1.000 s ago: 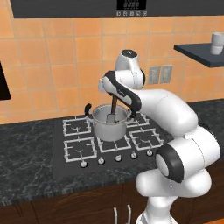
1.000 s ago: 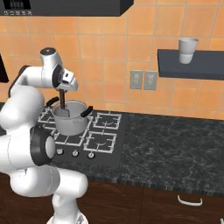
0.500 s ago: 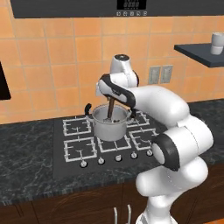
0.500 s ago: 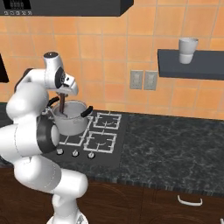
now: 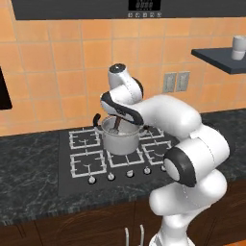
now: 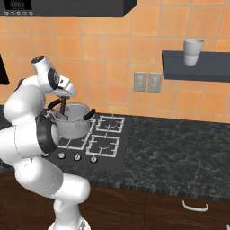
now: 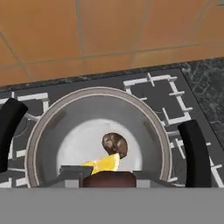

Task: Put the lemon wedge and mushroom in the pot. Retrieve the spatula and lightly stir the vegetables in the pot.

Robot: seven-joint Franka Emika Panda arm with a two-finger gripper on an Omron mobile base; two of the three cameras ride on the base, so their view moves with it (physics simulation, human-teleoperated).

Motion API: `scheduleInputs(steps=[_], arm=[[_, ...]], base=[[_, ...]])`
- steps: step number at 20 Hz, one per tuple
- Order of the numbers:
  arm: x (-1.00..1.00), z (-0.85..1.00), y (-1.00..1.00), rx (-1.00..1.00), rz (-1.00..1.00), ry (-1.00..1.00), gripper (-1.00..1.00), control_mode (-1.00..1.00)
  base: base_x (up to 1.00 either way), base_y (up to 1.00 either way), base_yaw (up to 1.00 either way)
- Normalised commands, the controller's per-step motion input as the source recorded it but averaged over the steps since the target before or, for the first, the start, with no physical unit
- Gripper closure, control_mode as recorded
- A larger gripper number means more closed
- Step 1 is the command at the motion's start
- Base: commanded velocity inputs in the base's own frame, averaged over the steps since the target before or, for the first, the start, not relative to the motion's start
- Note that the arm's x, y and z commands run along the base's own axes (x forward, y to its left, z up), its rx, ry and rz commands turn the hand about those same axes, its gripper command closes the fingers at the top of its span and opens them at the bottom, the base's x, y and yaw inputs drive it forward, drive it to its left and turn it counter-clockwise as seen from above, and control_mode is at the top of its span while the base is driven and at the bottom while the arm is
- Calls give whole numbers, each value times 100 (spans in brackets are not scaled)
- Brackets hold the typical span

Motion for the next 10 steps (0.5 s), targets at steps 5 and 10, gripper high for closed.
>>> scheduleInputs(steps=[5,10], arm=[[3,3,-5,-30,-21,-15,100,-100],[-7,51,-1,-6,-15,12,100,-100]], base=[[0,0,0],[0,0,0]])
